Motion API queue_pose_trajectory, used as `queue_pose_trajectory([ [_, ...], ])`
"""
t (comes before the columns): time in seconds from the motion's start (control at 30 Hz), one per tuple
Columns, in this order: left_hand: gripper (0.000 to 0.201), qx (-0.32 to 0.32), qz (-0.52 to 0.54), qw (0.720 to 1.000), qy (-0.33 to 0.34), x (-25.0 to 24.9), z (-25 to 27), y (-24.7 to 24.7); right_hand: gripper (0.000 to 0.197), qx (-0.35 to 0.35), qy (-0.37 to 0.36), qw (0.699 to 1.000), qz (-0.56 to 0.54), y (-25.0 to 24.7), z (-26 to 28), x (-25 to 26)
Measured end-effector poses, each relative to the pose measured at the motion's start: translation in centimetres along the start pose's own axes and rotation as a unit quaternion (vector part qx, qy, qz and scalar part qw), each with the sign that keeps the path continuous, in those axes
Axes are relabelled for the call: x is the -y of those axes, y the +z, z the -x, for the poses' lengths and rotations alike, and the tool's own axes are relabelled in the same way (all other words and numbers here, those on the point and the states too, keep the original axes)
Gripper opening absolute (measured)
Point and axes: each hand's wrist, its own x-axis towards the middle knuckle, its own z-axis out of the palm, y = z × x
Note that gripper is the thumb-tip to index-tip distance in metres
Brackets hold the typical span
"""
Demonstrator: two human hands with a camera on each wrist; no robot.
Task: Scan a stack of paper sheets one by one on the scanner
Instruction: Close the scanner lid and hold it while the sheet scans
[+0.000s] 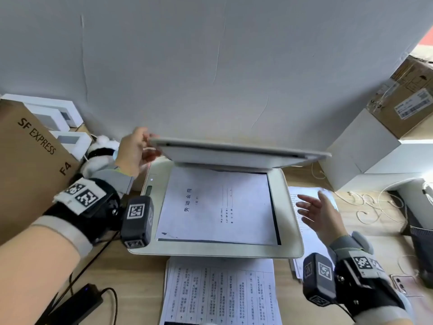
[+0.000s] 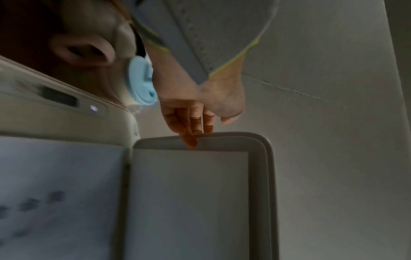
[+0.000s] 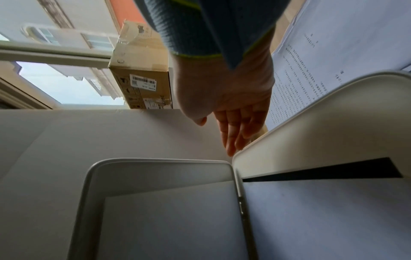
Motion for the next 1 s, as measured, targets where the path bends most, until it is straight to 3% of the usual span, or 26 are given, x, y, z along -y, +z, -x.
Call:
queue_pose_trajectory([
  [0.13,0.024,0.035,-0.121,0.992,-0.009,3.7,1.9,-2.0,0.045,0.019,0.004,1.000,0.015,-0.1,0.9,0.5],
  [0.23,0.023,0.032,-0.200,0.979,-0.032,7.0,2.6,-3.5,0.045,0.032,0.017,0.992,0.124,0.0,1.1,-0.1],
  [0.37,0.021,0.034,-0.231,0.970,-0.069,9.5,3.4,-4.4,0.026,0.024,0.017,0.978,0.208,-0.4,1.0,-2.1],
  [0.5,0.019,0.017,-0.217,0.971,-0.097,9.9,3.3,-4.8,0.018,-0.013,0.013,0.976,0.217,-0.6,1.3,-2.9],
  [0.67,0.023,-0.050,-0.315,0.948,-0.015,10.5,2.0,-6.7,0.019,-0.101,-0.015,0.974,0.202,-1.5,1.0,-2.8],
  [0.77,0.016,-0.037,-0.342,0.938,-0.031,11.2,1.8,-7.3,0.016,-0.091,0.003,0.979,0.180,-1.6,0.8,-3.6],
  [0.9,0.023,-0.018,-0.343,0.934,-0.096,12.9,0.5,-8.3,0.018,-0.056,0.030,0.986,0.154,-1.1,0.9,-5.1],
  [1.0,0.019,-0.025,-0.318,0.942,-0.103,13.8,-0.1,-8.6,0.017,-0.058,0.030,0.984,0.166,-1.1,0.4,-6.1],
])
